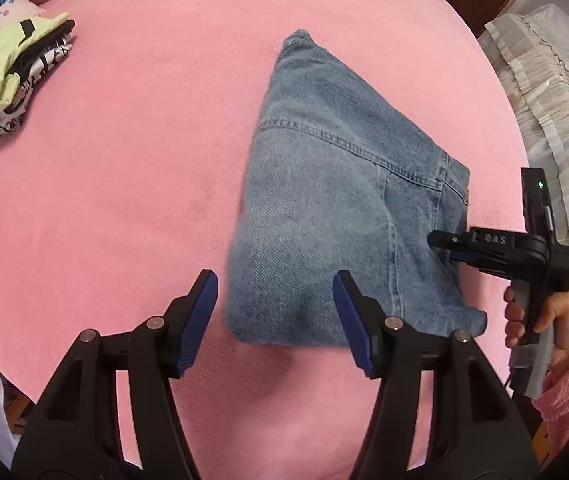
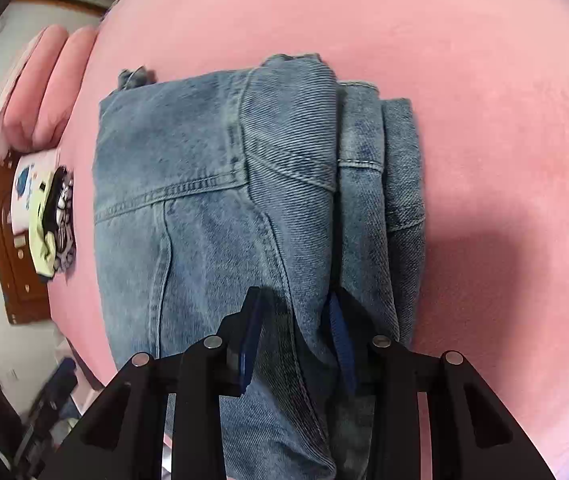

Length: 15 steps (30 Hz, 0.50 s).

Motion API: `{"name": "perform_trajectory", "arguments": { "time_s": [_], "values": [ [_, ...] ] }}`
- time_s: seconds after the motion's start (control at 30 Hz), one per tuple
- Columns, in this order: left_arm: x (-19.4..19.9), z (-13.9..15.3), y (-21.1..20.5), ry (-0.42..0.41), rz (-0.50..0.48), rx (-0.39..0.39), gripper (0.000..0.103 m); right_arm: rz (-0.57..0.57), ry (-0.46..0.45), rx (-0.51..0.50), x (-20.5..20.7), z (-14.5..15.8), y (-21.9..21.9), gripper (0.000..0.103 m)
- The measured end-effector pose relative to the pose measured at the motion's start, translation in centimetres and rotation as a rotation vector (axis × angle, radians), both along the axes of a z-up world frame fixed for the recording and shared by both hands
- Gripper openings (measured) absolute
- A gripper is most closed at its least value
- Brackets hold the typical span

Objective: Fold large clothes
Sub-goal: 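Open the left tool and release the folded denim bundle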

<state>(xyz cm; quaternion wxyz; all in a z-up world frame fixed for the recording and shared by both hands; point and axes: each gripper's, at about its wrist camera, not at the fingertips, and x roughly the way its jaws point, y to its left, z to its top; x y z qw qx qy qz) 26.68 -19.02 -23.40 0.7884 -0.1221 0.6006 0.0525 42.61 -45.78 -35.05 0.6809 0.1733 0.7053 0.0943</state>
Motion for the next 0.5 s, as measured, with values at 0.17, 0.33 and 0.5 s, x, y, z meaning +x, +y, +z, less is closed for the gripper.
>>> {"name": "perform_trajectory", "arguments": {
  "time_s": [0.17, 0.33, 0.5],
  "values": [
    [0.3, -1.4, -1.5, 0.042, -0.051, 0.035, 0.056, -0.011, -0.065, -0.023, -0.3, 0.6, 0.0, 0.006],
    [0.7, -1.7, -3.0, 0.043, -0.108, 0.085, 0.056, -0.018, -0.225, -0.081, -2.4, 4.4, -0.6, 0.004],
    [0.7, -1.3, -3.4, 0.026, -0.11, 0.045, 0.056, 0.016, -0.325, -0.187, -4.9, 6.6, -0.6, 0.004]
  ]
}}
